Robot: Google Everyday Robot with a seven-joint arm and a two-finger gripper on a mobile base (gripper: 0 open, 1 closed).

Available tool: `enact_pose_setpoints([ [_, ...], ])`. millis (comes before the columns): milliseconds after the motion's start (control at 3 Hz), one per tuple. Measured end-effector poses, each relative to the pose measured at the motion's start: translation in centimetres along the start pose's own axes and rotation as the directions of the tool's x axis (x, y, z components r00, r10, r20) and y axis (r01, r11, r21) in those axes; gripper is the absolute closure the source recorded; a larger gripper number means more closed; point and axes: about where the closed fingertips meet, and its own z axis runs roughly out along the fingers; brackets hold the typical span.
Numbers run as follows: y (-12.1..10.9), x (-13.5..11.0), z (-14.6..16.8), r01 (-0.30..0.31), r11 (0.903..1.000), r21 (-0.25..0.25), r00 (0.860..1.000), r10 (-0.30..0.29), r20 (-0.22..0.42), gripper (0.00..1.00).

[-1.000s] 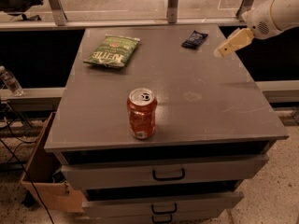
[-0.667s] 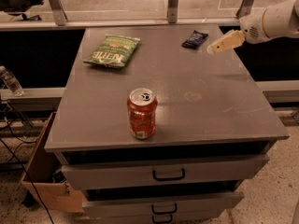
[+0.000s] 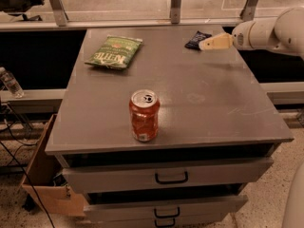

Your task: Move rxbar blueberry near green jalapeno chip bag

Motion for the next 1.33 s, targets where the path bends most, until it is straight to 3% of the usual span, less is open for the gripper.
enact_pose_setpoints([
  [333, -0.6, 0.1, 3.3, -0.031, 0.9993, 0.020, 0.999, 0.030, 0.032, 0.00],
  [1000, -0.6, 0.6, 8.2, -0.033, 0.9991, 0.025, 0.999, 0.033, 0.014, 0.00],
  [1333, 0.3, 0.3, 9.0, -0.037, 0.9993, -0.005, 0.999, 0.037, 0.011, 0.18],
])
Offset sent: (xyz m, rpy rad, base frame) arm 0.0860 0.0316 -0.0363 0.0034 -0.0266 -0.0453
